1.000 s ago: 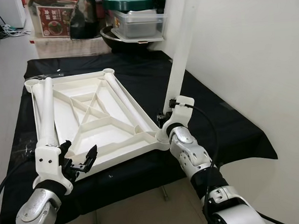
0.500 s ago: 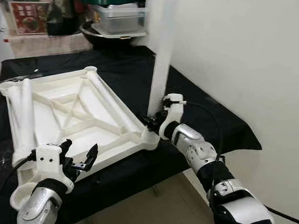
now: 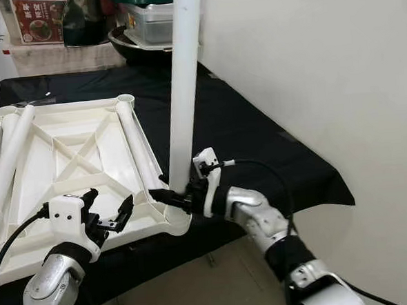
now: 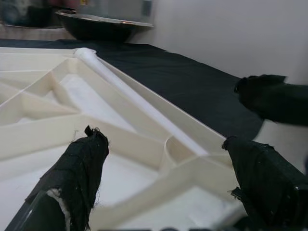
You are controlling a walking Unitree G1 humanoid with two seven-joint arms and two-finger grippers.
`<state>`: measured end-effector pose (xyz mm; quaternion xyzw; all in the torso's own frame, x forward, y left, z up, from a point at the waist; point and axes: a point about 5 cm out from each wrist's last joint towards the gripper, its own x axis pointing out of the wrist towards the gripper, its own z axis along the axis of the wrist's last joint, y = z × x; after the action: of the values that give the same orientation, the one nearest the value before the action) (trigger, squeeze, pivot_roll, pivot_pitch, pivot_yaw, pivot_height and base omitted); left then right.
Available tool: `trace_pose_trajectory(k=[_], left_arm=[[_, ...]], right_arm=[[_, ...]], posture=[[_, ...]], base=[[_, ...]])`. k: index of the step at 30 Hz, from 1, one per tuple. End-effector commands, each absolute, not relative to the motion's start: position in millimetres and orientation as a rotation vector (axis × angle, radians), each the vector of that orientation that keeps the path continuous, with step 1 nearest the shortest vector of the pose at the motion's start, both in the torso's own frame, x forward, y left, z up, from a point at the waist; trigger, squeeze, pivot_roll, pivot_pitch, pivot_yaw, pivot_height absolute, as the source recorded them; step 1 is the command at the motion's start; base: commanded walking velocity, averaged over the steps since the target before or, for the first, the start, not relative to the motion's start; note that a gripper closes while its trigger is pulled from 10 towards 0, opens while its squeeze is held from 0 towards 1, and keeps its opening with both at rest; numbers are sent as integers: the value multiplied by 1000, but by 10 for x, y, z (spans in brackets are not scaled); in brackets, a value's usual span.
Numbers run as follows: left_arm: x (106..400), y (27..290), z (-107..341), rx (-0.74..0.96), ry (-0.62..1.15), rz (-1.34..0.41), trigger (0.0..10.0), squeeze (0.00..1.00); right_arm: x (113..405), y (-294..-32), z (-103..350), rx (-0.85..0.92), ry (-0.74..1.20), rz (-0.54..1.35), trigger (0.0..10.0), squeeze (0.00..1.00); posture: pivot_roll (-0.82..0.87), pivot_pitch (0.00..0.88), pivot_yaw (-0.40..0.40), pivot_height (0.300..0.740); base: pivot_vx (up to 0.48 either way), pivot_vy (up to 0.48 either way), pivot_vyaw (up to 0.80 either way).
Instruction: Building children table
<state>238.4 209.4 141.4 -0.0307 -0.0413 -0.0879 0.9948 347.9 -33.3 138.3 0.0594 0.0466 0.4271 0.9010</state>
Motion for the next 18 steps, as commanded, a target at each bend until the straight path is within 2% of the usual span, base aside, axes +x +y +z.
trace_pose_trajectory(k=[1, 3, 4, 6, 8, 9, 10, 11, 12, 14, 15, 18], left_arm=[[2368, 2076, 1392, -67, -77, -181, 10000, 0], [2368, 2080, 1394, -66, -77, -181, 10000, 0], [2368, 2080, 1394, -66, -77, -181, 10000, 0], [2368, 2081, 1395, -66, -77, -181, 10000, 0], [2369, 2082, 1396, -66, -77, -181, 10000, 0], [2370, 2082, 1397, -65, -77, -181, 10000, 0], [2370, 2082, 1397, -65, -77, -181, 10000, 0], [2372, 2083, 1399, -66, -78, -182, 10000, 0], [2375, 2083, 1399, -66, -78, -183, 10000, 0], [2375, 2083, 1399, -66, -78, -183, 10000, 0], [2379, 2083, 1399, -66, -78, -184, 10000, 0], [2380, 2084, 1399, -67, -79, -183, 10000, 0]], right_arm=[[3646, -627, 1249, 126, 193, 504, 0, 0], [3714, -894, 1166, 75, 242, 170, 0, 0], [3714, -894, 1166, 75, 242, 170, 0, 0], [3689, -1039, 1119, 12, 240, 22, 0, 0], [3669, -1078, 1101, -10, 237, -20, 0, 0], [3646, -1038, 1079, -16, 247, -11, 3529, 0], [3646, -1038, 1079, -16, 247, -11, 3529, 0], [3615, -839, 1112, 6, 223, 136, 10000, 0], [3603, -755, 1155, 17, 192, 209, 10000, 0], [3603, -755, 1155, 17, 192, 209, 10000, 0], [3584, -603, 1283, 87, 117, 369, 10000, 1000], [3581, -500, 1378, 158, 88, 482, 10000, 1000]], posture=[[209, 0, -163, 740], [203, 0, -160, 740], [203, 0, -160, 740], [203, 0, -160, 740], [203, 0, -160, 740], [203, 0, -157, 740], [203, 0, -157, 740], [203, 0, -157, 740], [196, 0, -153, 740], [196, 0, -153, 740], [196, 0, -153, 740], [196, 0, -153, 740]], base=[[0, 0, 0], [0, 0, 0], [0, 0, 0], [0, 0, 0], [0, 0, 0], [0, 0, 0], [0, 0, 0], [0, 0, 0], [0, 0, 0], [0, 0, 0], [0, 0, 0], [0, 0, 0]])
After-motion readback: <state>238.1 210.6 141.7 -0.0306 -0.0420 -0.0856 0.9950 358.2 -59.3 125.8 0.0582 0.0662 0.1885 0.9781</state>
